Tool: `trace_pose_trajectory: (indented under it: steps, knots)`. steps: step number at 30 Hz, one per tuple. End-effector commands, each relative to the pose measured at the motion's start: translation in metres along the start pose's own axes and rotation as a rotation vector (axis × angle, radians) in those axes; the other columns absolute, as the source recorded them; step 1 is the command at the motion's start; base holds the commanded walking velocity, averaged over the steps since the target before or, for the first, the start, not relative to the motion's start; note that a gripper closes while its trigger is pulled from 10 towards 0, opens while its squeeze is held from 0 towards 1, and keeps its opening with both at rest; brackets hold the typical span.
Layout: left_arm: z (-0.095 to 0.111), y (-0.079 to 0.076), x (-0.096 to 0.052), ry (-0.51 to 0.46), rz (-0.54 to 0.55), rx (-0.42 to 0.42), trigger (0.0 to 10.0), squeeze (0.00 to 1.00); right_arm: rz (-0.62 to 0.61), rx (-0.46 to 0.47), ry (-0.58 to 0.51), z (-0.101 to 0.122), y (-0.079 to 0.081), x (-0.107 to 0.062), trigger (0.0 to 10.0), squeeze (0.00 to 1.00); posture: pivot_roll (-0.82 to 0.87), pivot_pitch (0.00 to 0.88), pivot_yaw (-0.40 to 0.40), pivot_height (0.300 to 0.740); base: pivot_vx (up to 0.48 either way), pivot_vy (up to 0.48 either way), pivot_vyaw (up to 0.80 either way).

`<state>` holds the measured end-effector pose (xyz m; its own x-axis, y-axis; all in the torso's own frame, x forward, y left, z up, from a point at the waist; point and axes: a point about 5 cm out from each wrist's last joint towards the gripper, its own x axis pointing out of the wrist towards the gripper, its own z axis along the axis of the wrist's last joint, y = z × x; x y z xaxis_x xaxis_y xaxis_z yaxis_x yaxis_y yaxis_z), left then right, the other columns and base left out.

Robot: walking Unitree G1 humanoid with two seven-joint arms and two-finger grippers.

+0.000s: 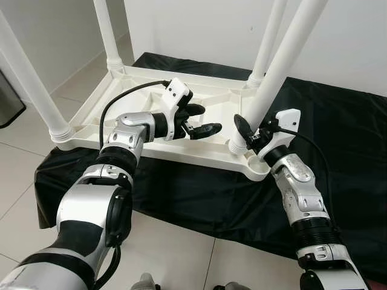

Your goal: Building children table

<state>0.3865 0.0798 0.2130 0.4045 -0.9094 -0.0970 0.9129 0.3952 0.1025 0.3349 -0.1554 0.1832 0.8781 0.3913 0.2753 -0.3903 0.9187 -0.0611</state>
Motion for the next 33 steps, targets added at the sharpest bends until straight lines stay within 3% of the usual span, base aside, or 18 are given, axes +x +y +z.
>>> trace_pose_trajectory:
  steps: [1, 28, 33]
  knots:
    - [-0.005, 0.028, -0.008, 0.020, 0.636, -0.012, 10.0, 0.00, 0.017, -0.007, -0.014, 0.002, 0.004, 0.002, 10.0, 0.00, -0.11, 0.000, 0.018, 0.740, 0.000, 0.000, 0.00]
    - [0.003, 0.028, -0.002, 0.017, 0.634, 0.008, 10.0, 0.00, 0.013, -0.011, -0.019, 0.003, 0.002, -0.003, 10.0, 0.00, -0.15, 0.000, 0.042, 0.740, 0.000, 0.000, 0.00]
    - [0.011, 0.028, 0.003, 0.013, 0.638, 0.031, 10.0, 0.00, 0.074, 0.001, -0.017, 0.003, 0.010, -0.002, 10.0, 0.00, -0.14, 0.000, 0.036, 0.740, 0.000, 0.000, 0.00]
